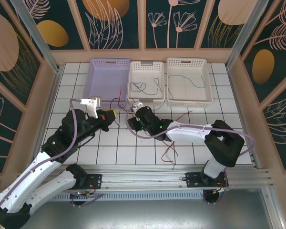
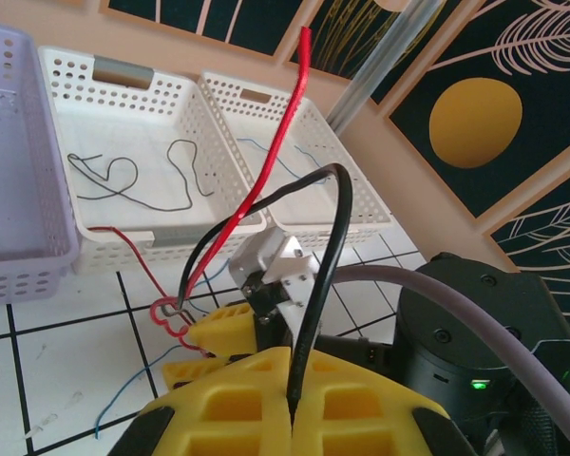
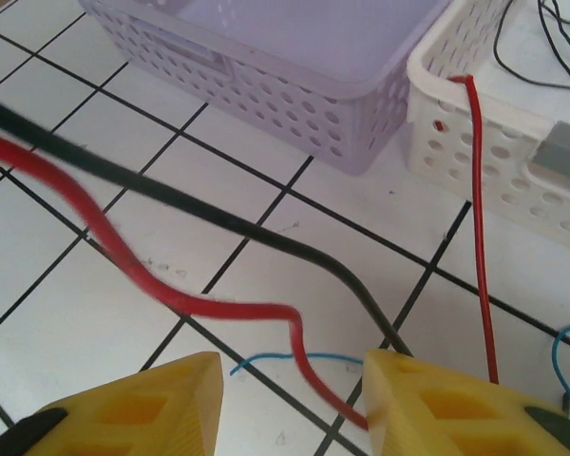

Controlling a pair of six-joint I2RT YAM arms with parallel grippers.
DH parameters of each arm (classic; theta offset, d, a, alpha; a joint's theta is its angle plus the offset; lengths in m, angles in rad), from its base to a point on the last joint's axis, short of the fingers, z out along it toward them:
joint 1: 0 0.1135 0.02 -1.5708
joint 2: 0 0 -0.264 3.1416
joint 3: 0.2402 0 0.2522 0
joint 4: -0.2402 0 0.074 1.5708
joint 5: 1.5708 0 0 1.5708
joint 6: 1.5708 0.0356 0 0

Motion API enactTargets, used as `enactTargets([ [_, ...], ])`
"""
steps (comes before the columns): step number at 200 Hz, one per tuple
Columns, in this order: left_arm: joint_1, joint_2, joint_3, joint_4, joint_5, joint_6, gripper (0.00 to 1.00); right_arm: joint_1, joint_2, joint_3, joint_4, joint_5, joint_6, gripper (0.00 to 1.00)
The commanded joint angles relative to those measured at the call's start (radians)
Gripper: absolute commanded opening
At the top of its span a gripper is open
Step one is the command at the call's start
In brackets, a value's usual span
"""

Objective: Untangle the cables

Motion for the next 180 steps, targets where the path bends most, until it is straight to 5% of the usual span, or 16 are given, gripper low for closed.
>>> enactTargets([
  [1,0.004,0.0,0.003,0.042,0.013,-0.012,0.0,0.003,0.028,0.039,0.045,-0.019,-0.014,0.25],
  [34,0.004,-0.014,0.017,0.005,-0.016,0.0,0.0,-0.005,-0.039,-0.029,0.078,-0.078,-0.014,0.0],
  [123,0.004,0.011,0.046,-0.147,-0.262,-0.044,0.0,-0.11,-0.462,-0.348,0.129,-0.362,0.101,0.0],
  [180,0.004,0.058,0.062,-0.223,-0.388,-0.025,0.0,-0.388,-0.798,-0.422,-0.04,-0.478,0.247,0.0],
])
